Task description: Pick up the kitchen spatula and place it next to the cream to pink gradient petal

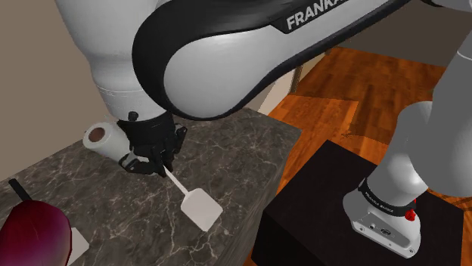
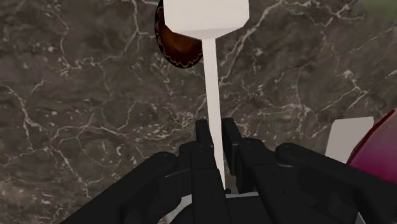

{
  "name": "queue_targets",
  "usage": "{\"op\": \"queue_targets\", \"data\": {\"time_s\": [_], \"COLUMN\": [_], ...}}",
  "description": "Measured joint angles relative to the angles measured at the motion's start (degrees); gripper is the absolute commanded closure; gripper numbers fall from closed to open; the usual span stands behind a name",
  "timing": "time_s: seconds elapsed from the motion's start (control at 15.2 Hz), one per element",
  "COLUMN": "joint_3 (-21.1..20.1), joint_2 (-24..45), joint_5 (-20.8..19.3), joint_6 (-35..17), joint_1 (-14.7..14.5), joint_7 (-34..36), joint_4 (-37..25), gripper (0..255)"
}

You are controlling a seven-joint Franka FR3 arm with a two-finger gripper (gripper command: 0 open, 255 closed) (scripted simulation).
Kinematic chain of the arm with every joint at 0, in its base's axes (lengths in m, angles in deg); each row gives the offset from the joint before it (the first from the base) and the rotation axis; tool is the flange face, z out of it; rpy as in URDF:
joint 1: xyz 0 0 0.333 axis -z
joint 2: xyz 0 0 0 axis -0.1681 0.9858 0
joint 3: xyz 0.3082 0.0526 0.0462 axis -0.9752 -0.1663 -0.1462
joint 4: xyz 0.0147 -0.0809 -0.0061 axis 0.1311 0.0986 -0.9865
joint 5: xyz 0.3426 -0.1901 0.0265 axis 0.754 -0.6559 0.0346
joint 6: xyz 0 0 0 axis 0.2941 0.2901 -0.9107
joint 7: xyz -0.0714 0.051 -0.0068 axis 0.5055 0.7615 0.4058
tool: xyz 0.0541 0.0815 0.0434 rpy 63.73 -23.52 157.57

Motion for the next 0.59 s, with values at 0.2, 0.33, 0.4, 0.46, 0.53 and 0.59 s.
{"op": "queue_targets", "data": {"time_s": [0.2,0.33,0.4,0.46,0.53,0.59], "joint_3": [-1.6,-2.7,-2.8,-2.9,-2.9,-2.9], "joint_2": [-0.1,0.7,1.1,1.2,1.5,2.0], "joint_5": [-0.4,-1.1,-1.3,-1.5,-1.7,-2.0], "joint_6": [0.4,0.6,0.2,-0.5,-1.1,-1.7], "joint_1": [-2.2,-4.1,-4.3,-4.5,-4.6,-4.7], "joint_7": [3.9,7.1,7.6,8.0,8.3,8.5], "joint_4": [0.1,-0.7,-0.5,0.1,0.5,0.7], "gripper": [255,255,255,255,255,255]}}
